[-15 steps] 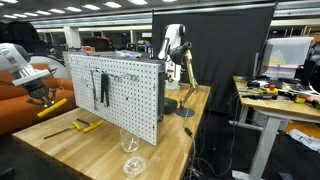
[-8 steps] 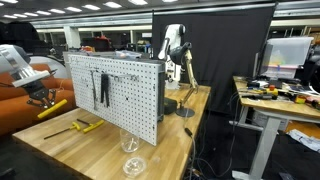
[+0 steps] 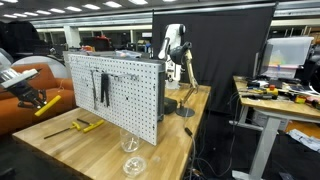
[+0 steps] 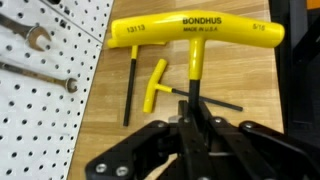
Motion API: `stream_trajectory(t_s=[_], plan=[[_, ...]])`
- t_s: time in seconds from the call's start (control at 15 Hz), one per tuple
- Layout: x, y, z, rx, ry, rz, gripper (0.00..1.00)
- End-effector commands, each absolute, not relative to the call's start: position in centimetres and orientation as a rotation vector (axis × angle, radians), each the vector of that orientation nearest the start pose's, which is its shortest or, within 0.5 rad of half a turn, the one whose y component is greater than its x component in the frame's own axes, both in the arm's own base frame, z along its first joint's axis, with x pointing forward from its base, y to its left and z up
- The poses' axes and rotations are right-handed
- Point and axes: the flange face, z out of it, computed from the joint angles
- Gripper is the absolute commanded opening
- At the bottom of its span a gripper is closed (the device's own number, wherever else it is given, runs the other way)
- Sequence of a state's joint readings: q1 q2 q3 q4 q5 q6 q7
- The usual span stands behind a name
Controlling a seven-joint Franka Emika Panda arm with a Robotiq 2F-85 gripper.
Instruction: Hang the objects on the slat wall
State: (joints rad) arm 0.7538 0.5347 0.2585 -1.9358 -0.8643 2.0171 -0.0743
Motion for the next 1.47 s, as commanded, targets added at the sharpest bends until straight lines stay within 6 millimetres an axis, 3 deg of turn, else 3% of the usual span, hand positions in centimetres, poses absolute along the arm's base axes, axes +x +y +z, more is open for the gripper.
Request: stream_trajectory(t_s=[0.0, 0.27, 0.33, 0.4, 0.87, 0.93, 1.2, 1.4], plan=[[35.6, 50.6, 21.7, 1.473, 1.853, -0.083, 0.03], [38.0, 53.4, 22.9, 1.220, 1.894, -0.024, 0.03], [36.9, 52.7, 22.8, 1.328, 1.905, -0.006, 0.03], [37.3, 52.9, 22.6, 1.319, 1.907, -0.006, 0.10], [37.0, 53.0, 22.0, 1.324, 1.911, -0.010, 0.10], [37.0, 53.0, 22.0, 1.324, 1.911, -0.009, 0.03], [37.6, 53.1, 22.6, 1.067, 1.866, -0.044, 0.03], [38.8, 55.0, 25.3, 0.890, 1.862, -0.032, 0.03]])
